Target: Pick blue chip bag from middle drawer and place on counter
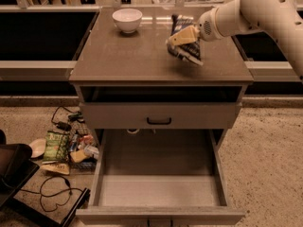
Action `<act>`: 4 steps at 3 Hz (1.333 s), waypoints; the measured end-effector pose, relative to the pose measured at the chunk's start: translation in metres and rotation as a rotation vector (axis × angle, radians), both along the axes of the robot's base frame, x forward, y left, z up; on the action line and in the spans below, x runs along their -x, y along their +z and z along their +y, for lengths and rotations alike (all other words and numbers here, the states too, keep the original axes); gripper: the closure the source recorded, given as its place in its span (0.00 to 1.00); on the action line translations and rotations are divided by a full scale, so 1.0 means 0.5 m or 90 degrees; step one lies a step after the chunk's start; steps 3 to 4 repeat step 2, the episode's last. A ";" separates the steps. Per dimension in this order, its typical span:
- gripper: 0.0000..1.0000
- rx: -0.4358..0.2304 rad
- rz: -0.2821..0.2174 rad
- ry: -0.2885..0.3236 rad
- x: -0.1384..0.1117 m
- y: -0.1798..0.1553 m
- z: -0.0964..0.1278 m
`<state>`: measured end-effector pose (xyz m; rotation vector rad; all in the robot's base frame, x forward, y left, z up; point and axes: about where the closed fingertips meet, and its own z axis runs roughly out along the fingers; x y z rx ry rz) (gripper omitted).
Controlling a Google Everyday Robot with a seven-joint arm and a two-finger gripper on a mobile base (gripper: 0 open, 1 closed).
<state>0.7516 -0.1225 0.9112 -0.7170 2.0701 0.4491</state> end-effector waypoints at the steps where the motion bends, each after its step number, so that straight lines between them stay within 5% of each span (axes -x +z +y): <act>1: 0.00 0.000 0.001 0.001 0.000 -0.002 0.002; 4: 0.00 0.000 0.001 0.001 0.000 -0.002 0.002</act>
Offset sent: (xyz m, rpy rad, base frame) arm 0.0002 0.0010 -0.0008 0.0001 0.0012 0.0015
